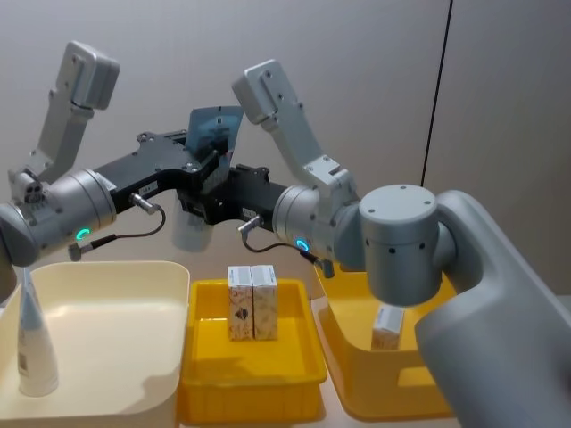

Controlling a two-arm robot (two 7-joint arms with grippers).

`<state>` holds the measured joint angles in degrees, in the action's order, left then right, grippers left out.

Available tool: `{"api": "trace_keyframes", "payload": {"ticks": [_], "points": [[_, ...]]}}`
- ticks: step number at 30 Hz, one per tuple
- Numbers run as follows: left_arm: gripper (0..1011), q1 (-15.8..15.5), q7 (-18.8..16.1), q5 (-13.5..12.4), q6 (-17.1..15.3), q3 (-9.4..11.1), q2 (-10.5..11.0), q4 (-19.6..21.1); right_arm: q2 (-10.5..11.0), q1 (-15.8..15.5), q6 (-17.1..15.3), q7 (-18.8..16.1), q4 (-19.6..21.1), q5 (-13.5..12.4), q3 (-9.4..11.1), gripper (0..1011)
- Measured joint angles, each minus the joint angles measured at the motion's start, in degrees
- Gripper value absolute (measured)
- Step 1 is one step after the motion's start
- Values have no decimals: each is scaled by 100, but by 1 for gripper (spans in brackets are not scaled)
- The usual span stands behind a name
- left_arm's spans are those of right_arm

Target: Bimanual collaborative sorting of washing and personal care products

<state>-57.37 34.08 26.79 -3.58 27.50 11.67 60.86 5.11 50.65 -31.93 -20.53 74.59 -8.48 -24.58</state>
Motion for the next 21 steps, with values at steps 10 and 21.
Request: {"api": "trace_keyframes", "payload": {"ticks": [10,21], "points": [[195,0,0,0,0,0,0,0,0,0,0,0,0,0,0,601],[196,0,0,0,0,0,0,0,0,0,0,0,0,0,0,601]]}}
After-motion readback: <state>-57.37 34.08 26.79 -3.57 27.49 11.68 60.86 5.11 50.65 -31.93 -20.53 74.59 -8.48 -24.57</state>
